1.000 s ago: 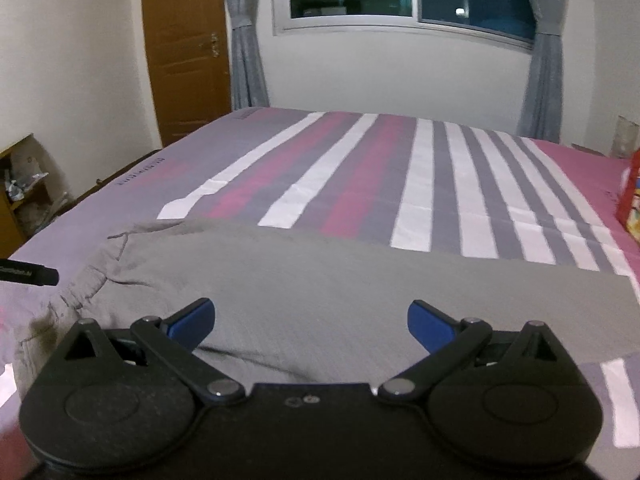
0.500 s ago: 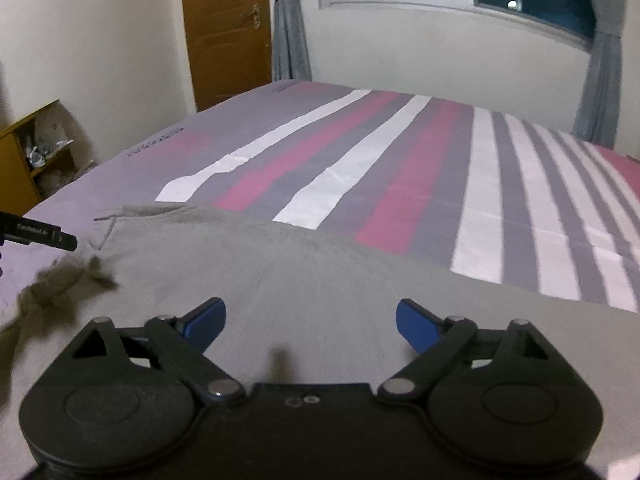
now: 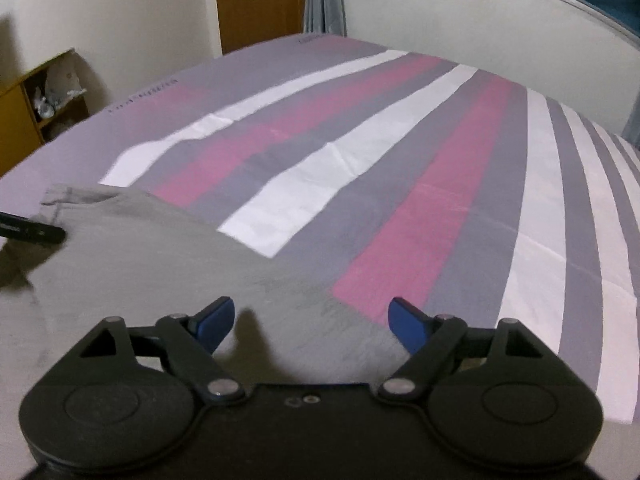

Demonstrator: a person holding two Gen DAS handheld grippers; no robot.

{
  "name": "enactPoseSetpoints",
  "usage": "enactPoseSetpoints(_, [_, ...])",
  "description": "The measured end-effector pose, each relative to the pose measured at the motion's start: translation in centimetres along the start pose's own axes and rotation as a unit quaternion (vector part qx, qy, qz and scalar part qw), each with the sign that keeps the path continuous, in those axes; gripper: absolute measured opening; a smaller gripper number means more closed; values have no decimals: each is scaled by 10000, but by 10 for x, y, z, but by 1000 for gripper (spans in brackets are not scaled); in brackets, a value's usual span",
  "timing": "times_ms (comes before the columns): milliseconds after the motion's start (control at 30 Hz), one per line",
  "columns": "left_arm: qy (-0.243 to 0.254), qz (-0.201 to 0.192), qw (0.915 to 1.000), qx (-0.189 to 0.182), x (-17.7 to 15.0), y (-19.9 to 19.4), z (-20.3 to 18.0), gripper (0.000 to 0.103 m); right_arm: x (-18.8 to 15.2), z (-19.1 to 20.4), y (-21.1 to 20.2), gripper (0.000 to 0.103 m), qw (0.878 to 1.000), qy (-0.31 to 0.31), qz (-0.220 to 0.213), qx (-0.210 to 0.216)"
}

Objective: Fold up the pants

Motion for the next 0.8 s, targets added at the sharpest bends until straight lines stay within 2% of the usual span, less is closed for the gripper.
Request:
enactPoseSetpoints(133, [125,-51,9999,35,-1,-1,-4,58,4,0,19,89,9999,-127,74,14])
enactPoseSetpoints(200, [217,-65,9997,29,-2,-5,-8,43,3,5,25,91,9995,-285,104,75])
enactPoseSetpoints(233, [259,-87,9996,22,-2,-7,-11,41,2,8,26,82,9990,-336,162,232])
enactPoseSetpoints(267, [323,-92,9994,64,-3,-8,-14,39,2,11,24,63,9981,-384,166,442])
enactPoseSetpoints(300, [379,-104,9992,111,-4,-10,-17,37,2,13,21,50,9972,-384,180,612])
enactPoseSetpoints(333, [412,-119,9990,149,-4,-11,-19,36,2,14,15,21,9961,-287,224,801])
enactPoseSetpoints(367, [417,-140,9989,172,-4,-13,-21,33,1,15,9,15,9956,-260,227,870])
enactPoseSetpoints(467, [377,-244,9987,221,-4,-26,-20,22,-7,21,-23,11,9955,-492,-1,812])
enactPoseSetpoints(633, [402,-403,9983,118,-9,-63,-20,22,-32,35,-106,10,9922,-779,-499,837])
enactPoseSetpoints(800, [410,-507,9978,-128,-31,-114,-27,21,-80,57,-183,7,9877,-973,-507,1111])
Point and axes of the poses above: each gripper's, at about its wrist camera, not at the fingertips, and y roughly the way its jaws point, z to its left, x to its top, the point moved 6 cm from there along y, roughly the way its jaws point, and after that the axes turned 15 degrees about -x, right-handed, at the moved point
